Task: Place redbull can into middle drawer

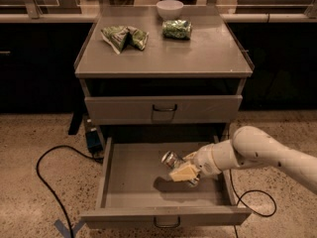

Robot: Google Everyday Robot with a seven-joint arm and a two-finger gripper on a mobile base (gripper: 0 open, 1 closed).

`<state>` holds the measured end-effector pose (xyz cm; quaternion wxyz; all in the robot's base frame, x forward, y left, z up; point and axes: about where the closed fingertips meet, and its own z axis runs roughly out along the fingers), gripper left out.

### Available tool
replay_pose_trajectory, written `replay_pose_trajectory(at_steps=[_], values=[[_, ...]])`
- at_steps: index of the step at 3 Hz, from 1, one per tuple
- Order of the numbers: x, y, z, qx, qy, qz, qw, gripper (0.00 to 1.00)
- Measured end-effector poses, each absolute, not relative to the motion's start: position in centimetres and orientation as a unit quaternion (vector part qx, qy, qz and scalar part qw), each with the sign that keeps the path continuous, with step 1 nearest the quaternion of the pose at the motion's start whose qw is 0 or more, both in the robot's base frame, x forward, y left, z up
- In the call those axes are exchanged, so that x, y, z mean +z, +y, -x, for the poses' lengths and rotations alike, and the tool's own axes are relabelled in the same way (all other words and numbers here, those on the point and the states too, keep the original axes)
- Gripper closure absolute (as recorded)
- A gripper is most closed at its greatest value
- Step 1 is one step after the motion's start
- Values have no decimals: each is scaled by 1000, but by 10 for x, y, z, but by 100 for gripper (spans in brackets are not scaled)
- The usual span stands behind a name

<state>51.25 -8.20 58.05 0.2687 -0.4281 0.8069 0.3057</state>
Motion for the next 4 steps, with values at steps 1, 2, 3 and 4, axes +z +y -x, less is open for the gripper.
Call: replay_pose_trajectory(at_steps=[1,2,3,4], values=[[535,-74,-499,335,815,390,267,100],[498,-60,-507,354,814,367,279,100],[498,-60,-507,354,814,367,279,100],[494,-54,-527,349,812,368,290,100]])
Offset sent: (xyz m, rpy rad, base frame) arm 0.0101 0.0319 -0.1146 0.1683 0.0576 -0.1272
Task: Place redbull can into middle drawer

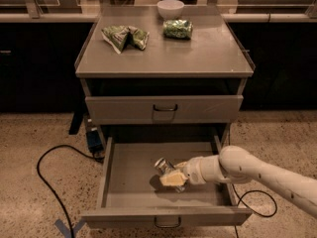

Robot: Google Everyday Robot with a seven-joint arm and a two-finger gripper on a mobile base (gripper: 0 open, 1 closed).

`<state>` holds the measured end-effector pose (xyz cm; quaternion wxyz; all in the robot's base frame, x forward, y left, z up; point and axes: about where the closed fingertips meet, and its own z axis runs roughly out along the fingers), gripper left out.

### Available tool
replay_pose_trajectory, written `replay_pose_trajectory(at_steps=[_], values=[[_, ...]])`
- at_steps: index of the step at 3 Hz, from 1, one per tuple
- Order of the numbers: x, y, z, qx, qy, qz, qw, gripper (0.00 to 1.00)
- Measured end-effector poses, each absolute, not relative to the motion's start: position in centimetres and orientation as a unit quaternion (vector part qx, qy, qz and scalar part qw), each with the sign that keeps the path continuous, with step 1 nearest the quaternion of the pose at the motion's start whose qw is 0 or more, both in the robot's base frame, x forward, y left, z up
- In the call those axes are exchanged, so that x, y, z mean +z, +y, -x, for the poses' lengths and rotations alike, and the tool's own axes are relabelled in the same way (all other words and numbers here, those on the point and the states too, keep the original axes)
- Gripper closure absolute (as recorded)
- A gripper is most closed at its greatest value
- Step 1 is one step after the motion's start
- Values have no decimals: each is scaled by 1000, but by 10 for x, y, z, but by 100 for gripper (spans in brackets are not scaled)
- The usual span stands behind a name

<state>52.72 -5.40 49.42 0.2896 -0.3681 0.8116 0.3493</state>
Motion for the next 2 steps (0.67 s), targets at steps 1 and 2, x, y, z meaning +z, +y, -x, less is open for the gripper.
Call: replay_pose_trajectory(at_steps=[1,2], values=[[488,-36,-577,341,804,373,313,100],[480,-20,-618,335,800,374,328,100]])
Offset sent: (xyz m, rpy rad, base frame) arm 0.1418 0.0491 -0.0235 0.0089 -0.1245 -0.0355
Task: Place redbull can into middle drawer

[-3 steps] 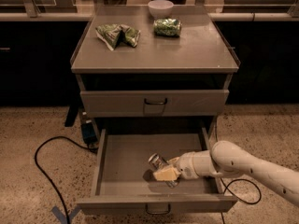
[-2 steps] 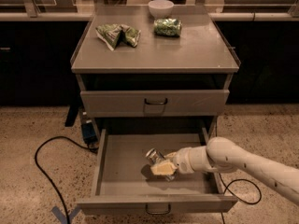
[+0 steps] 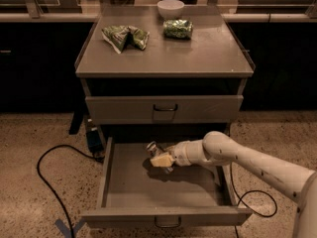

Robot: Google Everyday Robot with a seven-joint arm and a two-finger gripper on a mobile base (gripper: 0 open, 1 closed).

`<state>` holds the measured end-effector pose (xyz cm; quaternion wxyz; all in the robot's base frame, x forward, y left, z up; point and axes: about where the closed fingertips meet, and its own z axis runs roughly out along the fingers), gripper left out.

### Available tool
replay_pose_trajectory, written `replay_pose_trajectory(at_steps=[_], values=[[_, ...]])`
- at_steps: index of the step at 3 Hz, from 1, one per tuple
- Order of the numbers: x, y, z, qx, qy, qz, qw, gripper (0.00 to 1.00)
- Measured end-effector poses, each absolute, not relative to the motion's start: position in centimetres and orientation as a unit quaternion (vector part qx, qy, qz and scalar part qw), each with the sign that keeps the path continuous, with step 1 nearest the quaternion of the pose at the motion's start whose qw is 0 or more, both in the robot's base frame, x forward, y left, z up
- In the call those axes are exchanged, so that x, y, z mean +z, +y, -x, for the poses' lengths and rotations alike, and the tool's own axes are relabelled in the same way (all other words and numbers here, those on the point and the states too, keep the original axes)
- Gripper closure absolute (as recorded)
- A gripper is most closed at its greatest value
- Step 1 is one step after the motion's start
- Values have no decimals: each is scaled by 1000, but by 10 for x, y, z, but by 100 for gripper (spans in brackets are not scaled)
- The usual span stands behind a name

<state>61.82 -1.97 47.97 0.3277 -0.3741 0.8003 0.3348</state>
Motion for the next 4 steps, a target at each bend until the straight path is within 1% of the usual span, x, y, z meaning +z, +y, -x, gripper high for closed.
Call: replay_pose_trajectory(at_steps=[1,3,4], values=[[449,-24,-636,338,813,347,324,100],[386,-36,-633,347,841,300,287,100],[370,-36,-626,358,845,285,278,100]])
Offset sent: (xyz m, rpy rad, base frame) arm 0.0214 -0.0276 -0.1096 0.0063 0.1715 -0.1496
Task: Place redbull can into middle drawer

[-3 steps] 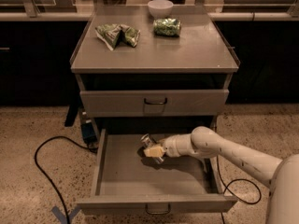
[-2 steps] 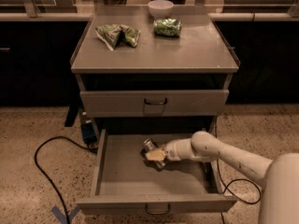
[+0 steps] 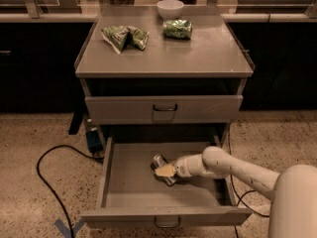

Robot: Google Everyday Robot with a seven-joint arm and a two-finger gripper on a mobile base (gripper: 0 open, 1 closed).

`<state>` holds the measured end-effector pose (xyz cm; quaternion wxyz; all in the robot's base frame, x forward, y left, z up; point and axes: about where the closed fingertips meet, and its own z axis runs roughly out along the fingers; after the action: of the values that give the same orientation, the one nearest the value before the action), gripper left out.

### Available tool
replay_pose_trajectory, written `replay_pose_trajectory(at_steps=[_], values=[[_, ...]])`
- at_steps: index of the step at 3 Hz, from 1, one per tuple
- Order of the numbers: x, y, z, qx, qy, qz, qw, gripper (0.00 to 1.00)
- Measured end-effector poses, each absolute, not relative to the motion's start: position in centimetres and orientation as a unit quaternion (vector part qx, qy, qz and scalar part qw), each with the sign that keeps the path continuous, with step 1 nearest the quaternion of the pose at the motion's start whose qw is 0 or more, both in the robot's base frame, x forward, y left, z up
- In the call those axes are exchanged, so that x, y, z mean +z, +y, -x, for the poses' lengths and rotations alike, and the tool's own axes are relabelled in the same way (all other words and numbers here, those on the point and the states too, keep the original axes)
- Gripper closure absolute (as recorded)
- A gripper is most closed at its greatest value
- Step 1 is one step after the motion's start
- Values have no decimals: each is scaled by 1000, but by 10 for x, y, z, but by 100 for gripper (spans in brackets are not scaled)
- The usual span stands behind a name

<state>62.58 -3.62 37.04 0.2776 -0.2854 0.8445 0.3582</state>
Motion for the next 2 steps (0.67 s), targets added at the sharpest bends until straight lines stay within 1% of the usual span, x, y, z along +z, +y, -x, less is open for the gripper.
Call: replay_pose_trajectory(at_steps=[1,2], values=[[370,-36,-626,358,845,285,277,81],[370,-36,-626,358,845,285,277,59]])
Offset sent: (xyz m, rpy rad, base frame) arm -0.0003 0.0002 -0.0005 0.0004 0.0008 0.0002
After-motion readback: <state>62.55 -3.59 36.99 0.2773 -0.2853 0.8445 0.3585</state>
